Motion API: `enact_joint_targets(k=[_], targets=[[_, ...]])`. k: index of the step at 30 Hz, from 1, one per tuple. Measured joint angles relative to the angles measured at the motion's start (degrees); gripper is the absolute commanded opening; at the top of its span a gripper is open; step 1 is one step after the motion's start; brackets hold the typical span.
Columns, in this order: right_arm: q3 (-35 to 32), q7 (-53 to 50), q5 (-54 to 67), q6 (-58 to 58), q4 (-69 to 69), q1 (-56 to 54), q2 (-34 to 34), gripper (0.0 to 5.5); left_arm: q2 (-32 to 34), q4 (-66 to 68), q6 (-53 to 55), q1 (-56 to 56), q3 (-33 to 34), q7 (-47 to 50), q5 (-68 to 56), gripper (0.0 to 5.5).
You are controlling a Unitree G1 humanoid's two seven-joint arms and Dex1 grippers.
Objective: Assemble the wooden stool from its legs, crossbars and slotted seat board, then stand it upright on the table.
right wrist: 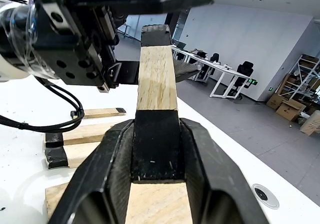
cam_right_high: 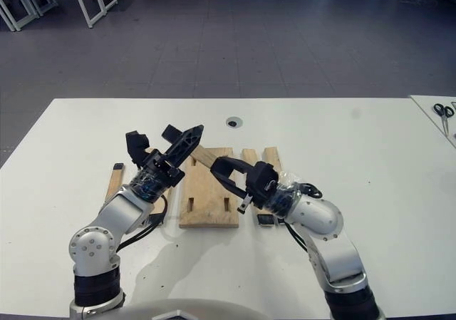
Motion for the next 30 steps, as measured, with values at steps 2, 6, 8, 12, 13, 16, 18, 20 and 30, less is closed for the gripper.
enact_joint_targets(k=[2,6,8,12,13,16,18,20,30], targets=[[0.02,-0.05,-0.22,-0.62,0.0,0.24,-0.27,1.27,0.19,0.0,-0.23,0.0,0.03,0.15,0.06,2.32],[-0.04,-1.0,-2.41,-2.46,0.17,0.55,-0.34,1.27,1.64,0.02,-1.33,0.3,0.3,0.23,1.27,1.66],[-0.03,-1.24,-4.15,-4.04,0.46,0.78,-0.77,1.27,1.92,0.11,-1.38,0.65,0.41,0.23,1.28,1.35],[0.14,-1.36,-5.97,-6.71,1.27,0.94,-1.19,1.27,1.95,0.57,-1.42,0.92,0.51,0.38,1.29,0.78],[0.31,-1.44,-6.34,-7.21,1.63,0.99,-1.21,1.27,1.93,0.76,-1.42,1.04,0.55,0.39,1.13,0.67],[0.55,-1.66,-6.59,-7.64,2.34,1.01,-1.21,1.27,1.75,1.12,-1.42,1.05,0.53,0.34,0.56,0.52],[0.63,-1.68,-6.62,-7.73,2.56,1.01,-1.21,1.27,1.8,1.36,-1.42,1.12,0.54,0.23,0.56,0.51],[0.89,-1.69,-6.71,-7.85,3.02,1.0,-1.21,1.67,1.9,1.79,-1.42,1.33,0.56,0.16,0.58,0.51],[1.02,-4.09,-14.63,-8.56,6.98,2.22,-3.87,2.9,9.69,5.12,-6.99,-0.41,10.23,1.3,7.13,0.43]])
